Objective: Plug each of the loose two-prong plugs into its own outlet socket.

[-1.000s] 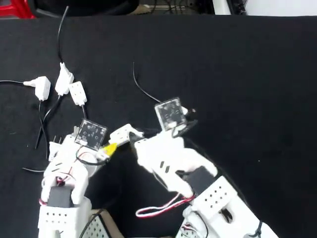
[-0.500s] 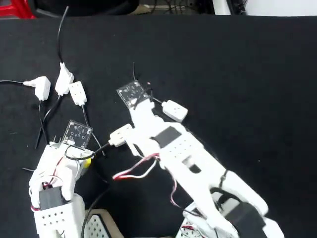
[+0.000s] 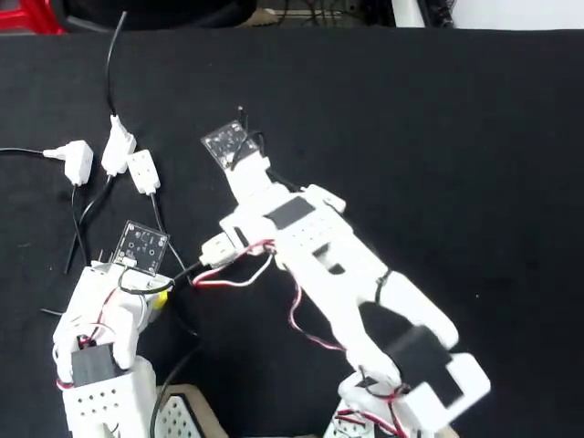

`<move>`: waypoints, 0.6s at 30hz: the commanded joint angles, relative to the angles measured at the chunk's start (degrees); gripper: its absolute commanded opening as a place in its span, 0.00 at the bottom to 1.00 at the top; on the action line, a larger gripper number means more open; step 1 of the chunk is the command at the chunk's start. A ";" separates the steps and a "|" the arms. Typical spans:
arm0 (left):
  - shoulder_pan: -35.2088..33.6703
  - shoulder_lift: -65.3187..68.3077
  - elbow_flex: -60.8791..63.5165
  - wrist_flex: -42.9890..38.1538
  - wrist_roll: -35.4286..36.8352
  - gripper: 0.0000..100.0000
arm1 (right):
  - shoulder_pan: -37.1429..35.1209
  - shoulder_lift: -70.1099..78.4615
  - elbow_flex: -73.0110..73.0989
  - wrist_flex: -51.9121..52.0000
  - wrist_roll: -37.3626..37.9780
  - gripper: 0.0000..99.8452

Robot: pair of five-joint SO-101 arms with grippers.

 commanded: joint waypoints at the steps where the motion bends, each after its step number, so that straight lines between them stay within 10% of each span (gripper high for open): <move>1: -0.66 0.00 1.19 0.35 0.44 0.33 | 1.49 1.71 -3.30 -0.53 0.44 0.01; 18: -0.48 0.00 1.19 0.35 0.62 0.33 | -2.99 13.14 -6.55 2.46 0.53 0.02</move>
